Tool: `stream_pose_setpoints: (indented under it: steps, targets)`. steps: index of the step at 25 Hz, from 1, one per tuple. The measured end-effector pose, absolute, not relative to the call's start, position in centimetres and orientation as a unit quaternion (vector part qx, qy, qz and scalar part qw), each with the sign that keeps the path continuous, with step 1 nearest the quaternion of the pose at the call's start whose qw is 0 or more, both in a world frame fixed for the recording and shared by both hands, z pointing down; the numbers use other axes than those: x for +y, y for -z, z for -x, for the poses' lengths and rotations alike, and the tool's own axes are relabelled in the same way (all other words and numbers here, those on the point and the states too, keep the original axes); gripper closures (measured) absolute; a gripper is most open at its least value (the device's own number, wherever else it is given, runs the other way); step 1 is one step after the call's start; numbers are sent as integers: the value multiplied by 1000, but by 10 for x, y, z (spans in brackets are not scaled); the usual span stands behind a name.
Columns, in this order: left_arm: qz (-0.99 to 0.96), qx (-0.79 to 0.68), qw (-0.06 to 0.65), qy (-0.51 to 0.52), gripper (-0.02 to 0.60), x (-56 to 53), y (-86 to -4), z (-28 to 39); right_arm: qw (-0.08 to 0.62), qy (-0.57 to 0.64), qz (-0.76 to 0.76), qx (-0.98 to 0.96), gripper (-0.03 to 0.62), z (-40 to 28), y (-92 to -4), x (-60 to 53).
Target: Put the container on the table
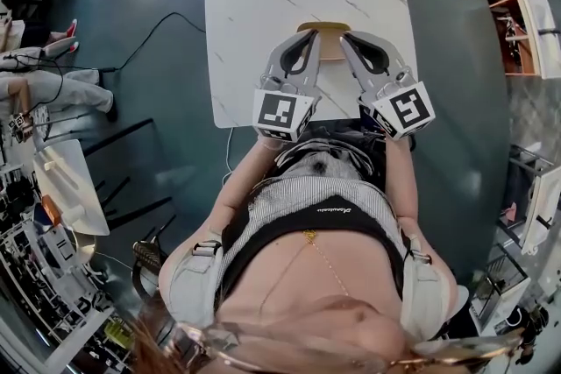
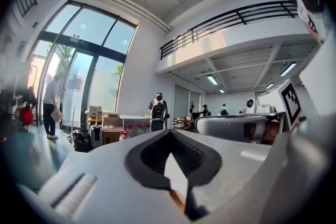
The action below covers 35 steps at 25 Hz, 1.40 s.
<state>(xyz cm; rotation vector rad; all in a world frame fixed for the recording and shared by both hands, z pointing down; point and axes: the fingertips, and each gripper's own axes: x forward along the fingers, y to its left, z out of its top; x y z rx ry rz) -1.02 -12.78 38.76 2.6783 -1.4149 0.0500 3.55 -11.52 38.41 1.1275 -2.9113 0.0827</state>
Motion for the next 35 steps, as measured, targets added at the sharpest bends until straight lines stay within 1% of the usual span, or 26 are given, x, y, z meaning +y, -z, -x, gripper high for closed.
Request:
stream_pose_setpoints:
  steps: [16,35]
  targets:
    - [-891,-450,52,-18,581,-117,-381,-7,-12,-32,-375,-926,568,-50,-374,-110]
    - [-893,-447,54,-21,581,-118,-379,-13,6,-35,-371,-928,568,-47,-378,-108]
